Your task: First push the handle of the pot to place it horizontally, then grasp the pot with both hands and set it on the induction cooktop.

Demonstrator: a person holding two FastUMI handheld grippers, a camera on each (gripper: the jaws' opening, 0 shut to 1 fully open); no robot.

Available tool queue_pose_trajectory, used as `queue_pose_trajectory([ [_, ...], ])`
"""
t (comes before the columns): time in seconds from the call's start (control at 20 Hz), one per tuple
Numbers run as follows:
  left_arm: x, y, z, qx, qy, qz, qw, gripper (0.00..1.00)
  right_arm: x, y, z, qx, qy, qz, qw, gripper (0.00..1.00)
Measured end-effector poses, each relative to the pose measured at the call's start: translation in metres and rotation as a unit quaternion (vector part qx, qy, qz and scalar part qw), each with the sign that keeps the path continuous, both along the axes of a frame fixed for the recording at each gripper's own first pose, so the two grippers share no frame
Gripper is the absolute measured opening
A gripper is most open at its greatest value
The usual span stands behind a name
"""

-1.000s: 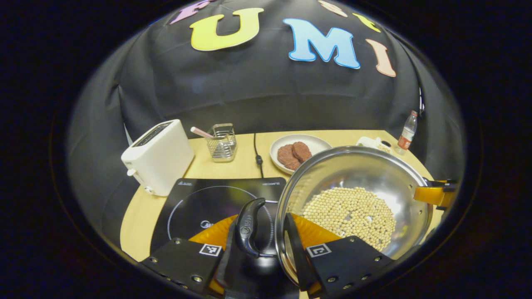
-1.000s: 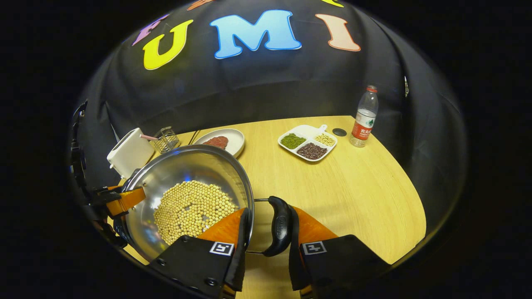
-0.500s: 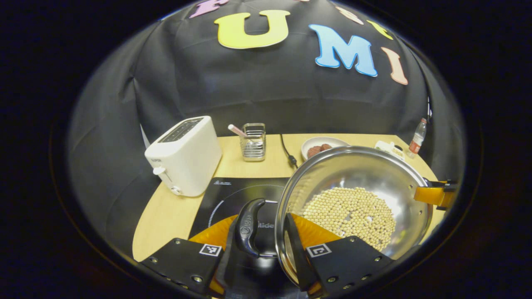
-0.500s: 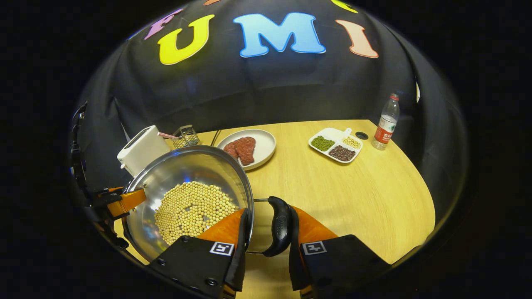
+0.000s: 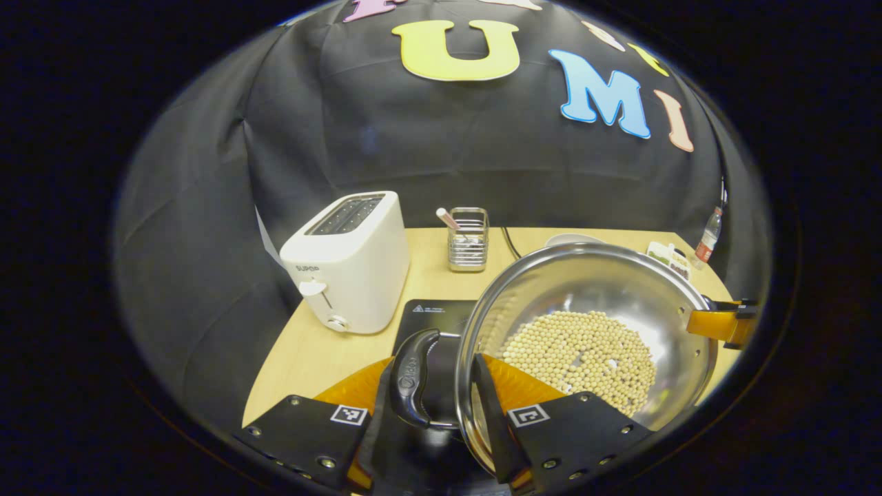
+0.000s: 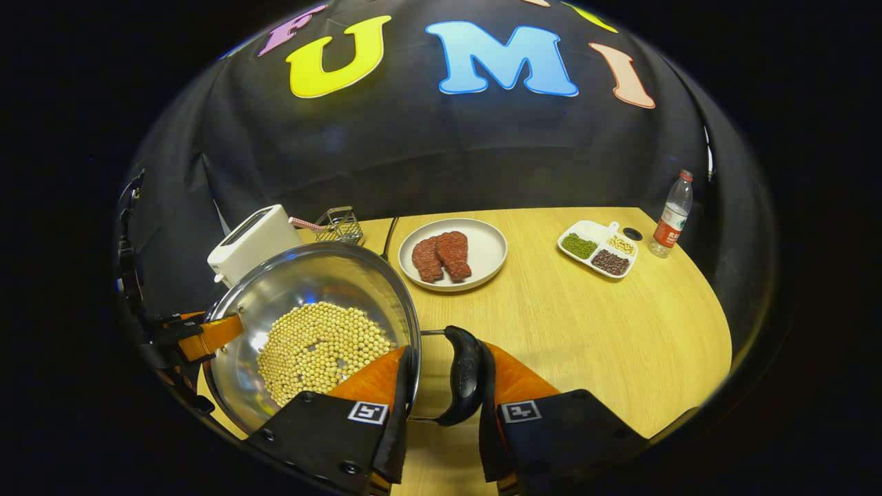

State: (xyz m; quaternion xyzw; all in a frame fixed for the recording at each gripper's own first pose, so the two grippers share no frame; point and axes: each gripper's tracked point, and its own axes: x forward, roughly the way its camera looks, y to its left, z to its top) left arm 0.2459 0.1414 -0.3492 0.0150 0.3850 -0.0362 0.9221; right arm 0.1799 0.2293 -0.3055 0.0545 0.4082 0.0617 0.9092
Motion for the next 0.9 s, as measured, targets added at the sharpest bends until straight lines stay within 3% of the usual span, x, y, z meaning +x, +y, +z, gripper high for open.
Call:
queue_pose_trajectory([
  [0.6, 0.016, 0.055, -0.029, 0.002, 0.008, 0.015, 1.000, 0.59, 0.017, 0.058, -0.025, -0.003, 0.008, 0.006, 1.000, 0.41],
  [0.8, 0.015, 0.057, -0.032, -0.003, 0.009, 0.019, 1.000, 0.58, 0.018, 0.058, -0.029, -0.006, 0.012, 0.011, 1.000, 0.46],
  [0.9, 0.016, 0.057, -0.033, -0.003, 0.003, 0.025, 1.000, 0.59, 0.019, 0.058, -0.027, 0.002, 0.008, 0.014, 1.000, 0.55],
])
